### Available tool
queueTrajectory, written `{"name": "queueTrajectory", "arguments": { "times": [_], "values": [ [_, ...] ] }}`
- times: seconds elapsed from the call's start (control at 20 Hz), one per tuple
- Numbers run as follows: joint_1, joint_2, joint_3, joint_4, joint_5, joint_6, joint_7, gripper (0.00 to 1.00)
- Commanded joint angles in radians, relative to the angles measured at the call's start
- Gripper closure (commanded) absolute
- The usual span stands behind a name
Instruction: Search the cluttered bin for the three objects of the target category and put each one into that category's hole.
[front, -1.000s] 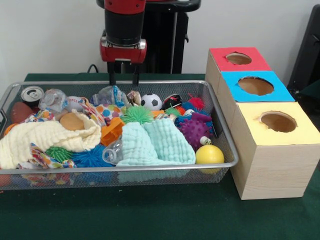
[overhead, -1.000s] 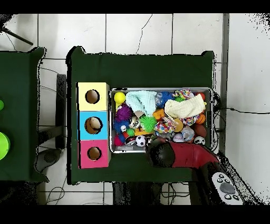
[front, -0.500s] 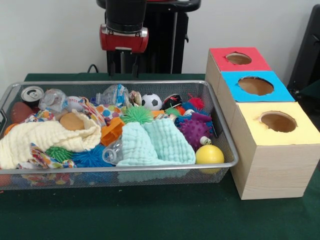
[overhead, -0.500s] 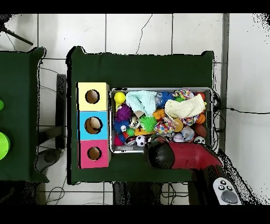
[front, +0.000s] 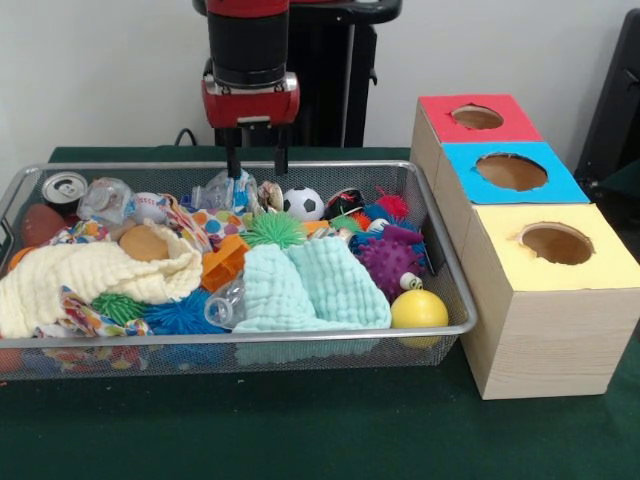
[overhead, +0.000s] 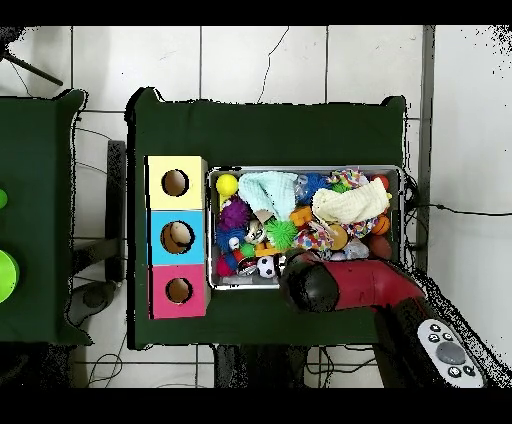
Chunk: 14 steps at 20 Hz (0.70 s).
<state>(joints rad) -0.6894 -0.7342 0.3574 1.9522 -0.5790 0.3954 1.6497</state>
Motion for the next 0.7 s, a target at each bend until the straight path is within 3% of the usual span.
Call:
{"name": "queueTrajectory", "arguments": {
  "times": [0.05, 0.2, 0.7],
  "values": [
    [-0.043, 0.077, 0.212, -0.013, -0.105, 0.111, -0.338, 0.0],
    [-0.08, 0.088, 0.272, -0.003, -0.13, 0.134, -0.379, 0.0],
    [-0.122, 0.122, 0.367, -0.045, -0.172, 0.253, -0.425, 0.0]
  ]
}}
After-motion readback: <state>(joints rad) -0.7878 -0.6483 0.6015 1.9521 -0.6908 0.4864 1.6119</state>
